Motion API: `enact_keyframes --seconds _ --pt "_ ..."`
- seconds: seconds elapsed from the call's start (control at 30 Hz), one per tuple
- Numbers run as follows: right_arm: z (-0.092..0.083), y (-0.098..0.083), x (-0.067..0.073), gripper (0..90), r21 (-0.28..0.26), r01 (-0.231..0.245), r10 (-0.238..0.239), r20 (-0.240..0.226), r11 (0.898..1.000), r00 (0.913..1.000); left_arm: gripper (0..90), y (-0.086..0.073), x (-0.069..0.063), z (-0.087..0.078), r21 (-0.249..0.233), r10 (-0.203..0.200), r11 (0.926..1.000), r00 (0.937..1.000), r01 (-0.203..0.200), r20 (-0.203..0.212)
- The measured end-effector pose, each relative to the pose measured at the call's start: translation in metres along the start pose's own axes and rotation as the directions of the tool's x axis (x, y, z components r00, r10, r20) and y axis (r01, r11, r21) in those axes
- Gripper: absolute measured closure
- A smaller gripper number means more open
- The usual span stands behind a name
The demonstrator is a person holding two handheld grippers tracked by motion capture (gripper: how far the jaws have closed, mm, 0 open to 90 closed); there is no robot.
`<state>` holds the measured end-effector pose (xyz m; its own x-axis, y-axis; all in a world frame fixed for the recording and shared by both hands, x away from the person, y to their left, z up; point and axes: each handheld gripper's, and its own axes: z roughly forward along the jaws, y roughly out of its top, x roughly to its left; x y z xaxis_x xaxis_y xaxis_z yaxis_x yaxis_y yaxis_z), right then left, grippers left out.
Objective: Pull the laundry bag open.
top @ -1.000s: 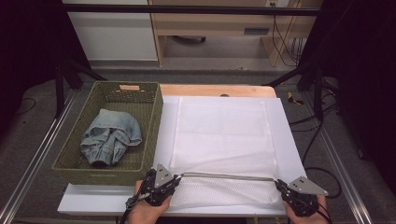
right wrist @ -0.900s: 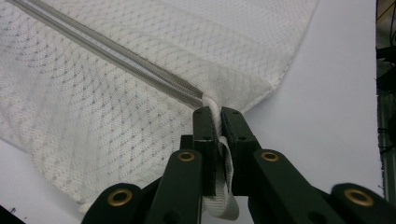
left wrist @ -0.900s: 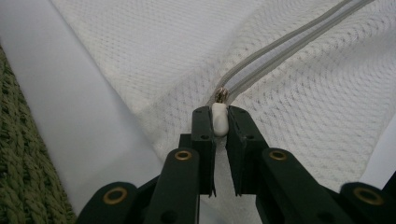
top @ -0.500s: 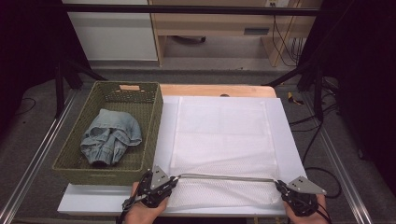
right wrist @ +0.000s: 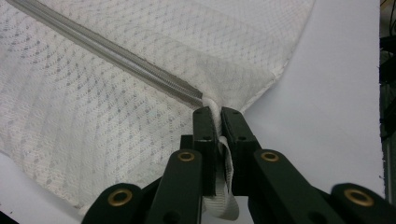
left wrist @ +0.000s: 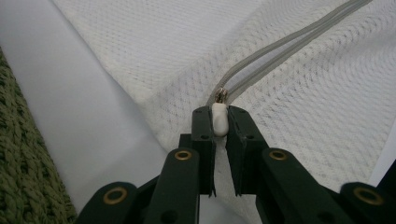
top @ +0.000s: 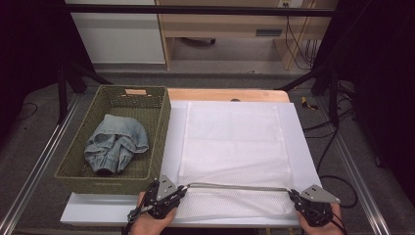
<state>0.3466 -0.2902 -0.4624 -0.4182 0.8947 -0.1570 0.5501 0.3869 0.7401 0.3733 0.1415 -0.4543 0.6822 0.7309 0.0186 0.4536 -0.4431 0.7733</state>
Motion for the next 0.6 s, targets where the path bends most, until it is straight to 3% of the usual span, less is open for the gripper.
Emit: enact_keyframes --seconds 0.4,0.5,0.6 --pt "0.001 -0.002 -0.002 85.3 0.019 -0.006 0.006 0.002 1.0 1.0 81.7 -0.005 0.008 -0.01 0.009 -0.013 0.9999 0.9996 0.013 -0.024" --pt "0.001 -0.002 -0.003 85.2 0.02 -0.008 0.008 0.003 1.0 1.0 81.7 -0.007 0.009 -0.011 -0.009 -0.04 0.9992 0.9991 0.04 -0.011" --pt "0.001 -0.003 -0.003 85.2 0.022 -0.005 0.005 0.002 1.0 1.0 81.7 -0.007 0.009 -0.013 0.0 -0.032 0.9995 0.9994 0.032 -0.014"
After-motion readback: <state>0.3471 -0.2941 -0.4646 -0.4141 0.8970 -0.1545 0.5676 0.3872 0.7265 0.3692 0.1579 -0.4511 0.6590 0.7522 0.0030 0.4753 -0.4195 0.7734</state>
